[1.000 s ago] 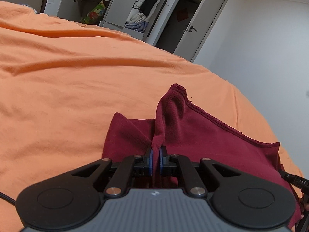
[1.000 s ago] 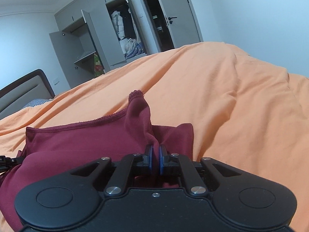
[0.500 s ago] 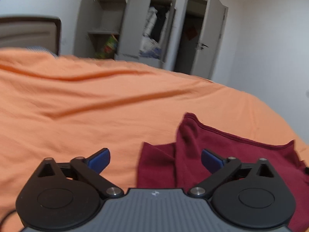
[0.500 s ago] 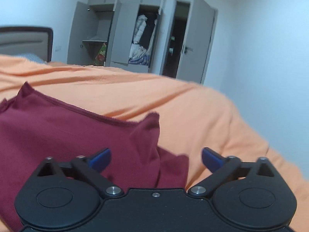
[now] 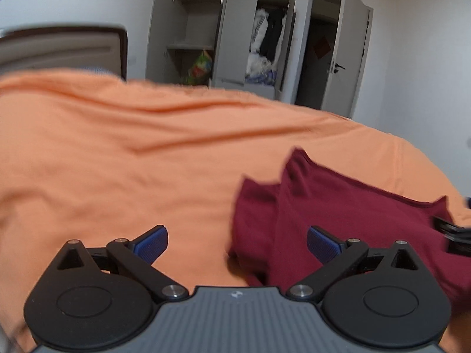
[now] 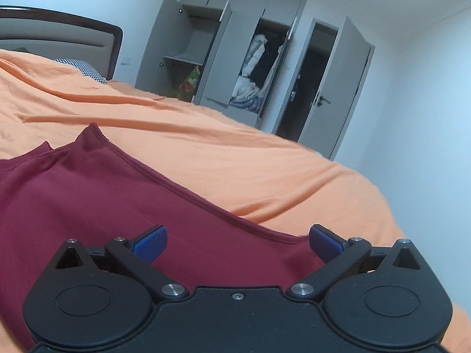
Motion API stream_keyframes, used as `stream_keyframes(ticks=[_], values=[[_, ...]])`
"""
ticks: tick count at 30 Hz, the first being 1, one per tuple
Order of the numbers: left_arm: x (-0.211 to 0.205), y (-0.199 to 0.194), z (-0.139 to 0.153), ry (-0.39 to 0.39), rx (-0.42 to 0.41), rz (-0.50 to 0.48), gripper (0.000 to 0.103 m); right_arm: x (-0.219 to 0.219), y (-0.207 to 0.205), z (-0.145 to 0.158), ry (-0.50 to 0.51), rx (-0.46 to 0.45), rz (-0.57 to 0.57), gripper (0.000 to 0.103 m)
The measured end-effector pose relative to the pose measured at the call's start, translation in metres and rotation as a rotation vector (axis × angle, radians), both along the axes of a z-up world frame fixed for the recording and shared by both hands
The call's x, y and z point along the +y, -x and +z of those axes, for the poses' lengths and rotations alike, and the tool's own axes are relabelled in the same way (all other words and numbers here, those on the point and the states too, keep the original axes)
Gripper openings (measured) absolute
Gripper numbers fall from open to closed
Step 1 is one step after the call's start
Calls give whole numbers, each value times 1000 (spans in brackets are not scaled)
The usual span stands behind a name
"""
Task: Fold small clothes
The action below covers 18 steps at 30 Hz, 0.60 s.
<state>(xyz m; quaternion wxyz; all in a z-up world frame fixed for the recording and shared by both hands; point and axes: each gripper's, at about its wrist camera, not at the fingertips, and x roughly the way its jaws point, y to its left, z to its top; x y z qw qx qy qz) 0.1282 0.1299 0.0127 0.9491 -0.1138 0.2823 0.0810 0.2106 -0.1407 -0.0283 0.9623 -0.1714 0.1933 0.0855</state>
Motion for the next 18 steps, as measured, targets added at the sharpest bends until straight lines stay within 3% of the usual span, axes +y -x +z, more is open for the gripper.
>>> stream_keyframes(ticks=[3,9,18], values=[[-8,1,-17,72,35,-14,103,12,-13,-7,-9,35,-1,102],[-17,3,-41,191,29,-19,103,19,-23,-37,-19,76,-13,102],[-27,-6,-53,163,-18,10,103,17,-13,-57,-78,11,-25,102]])
